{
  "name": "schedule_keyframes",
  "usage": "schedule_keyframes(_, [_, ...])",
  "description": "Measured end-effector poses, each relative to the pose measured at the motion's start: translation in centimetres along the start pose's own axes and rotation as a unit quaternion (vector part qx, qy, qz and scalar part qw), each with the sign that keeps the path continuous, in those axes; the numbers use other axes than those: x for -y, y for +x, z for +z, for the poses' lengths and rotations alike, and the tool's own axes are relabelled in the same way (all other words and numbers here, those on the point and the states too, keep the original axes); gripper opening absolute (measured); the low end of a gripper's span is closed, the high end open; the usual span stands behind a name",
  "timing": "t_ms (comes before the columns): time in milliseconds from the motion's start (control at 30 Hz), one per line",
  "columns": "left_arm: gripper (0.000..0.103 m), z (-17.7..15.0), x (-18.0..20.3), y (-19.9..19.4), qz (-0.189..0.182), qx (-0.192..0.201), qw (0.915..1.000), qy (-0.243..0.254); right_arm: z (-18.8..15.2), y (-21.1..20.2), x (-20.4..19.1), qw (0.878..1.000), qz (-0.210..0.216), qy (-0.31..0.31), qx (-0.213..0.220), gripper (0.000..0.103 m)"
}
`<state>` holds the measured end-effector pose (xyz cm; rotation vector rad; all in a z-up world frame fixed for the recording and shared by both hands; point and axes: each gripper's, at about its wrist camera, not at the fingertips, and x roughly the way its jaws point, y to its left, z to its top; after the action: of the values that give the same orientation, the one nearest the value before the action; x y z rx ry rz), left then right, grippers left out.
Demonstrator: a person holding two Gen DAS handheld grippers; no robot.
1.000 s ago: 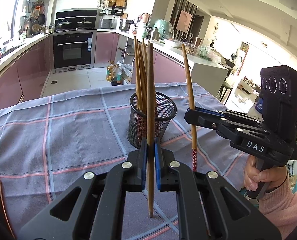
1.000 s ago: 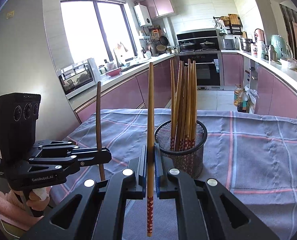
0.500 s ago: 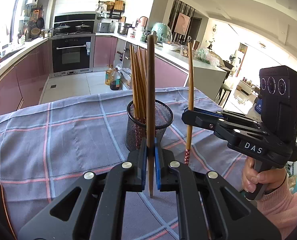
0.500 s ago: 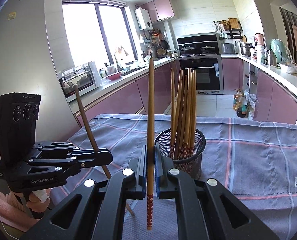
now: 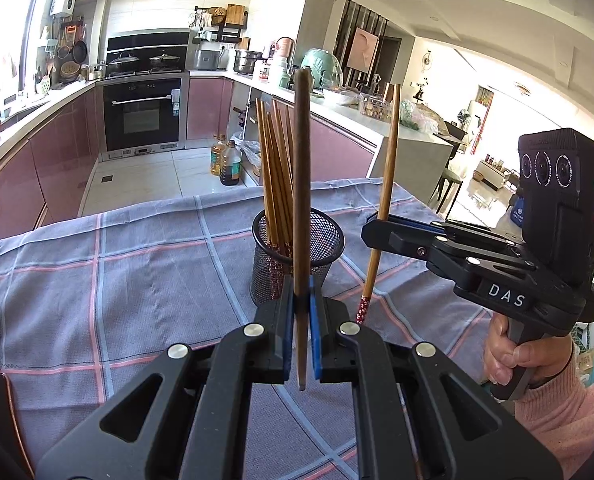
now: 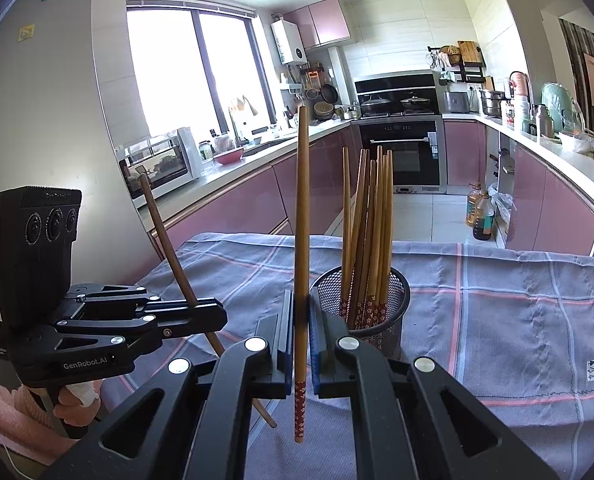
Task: Organize utensils
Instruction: 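Carry the right gripper's chopstick over the holder while the left gripper follows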
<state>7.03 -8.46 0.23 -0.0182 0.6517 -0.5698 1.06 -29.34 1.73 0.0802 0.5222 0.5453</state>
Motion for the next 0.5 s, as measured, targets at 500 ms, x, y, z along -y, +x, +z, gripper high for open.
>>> schedule_keyframes(500, [0.007, 0.70, 0.33, -0.19, -0.001, 0.002, 1.0000, 0.009, 0.34, -0.30, 0.02, 1.000, -0.001, -0.004, 0.008, 0.006])
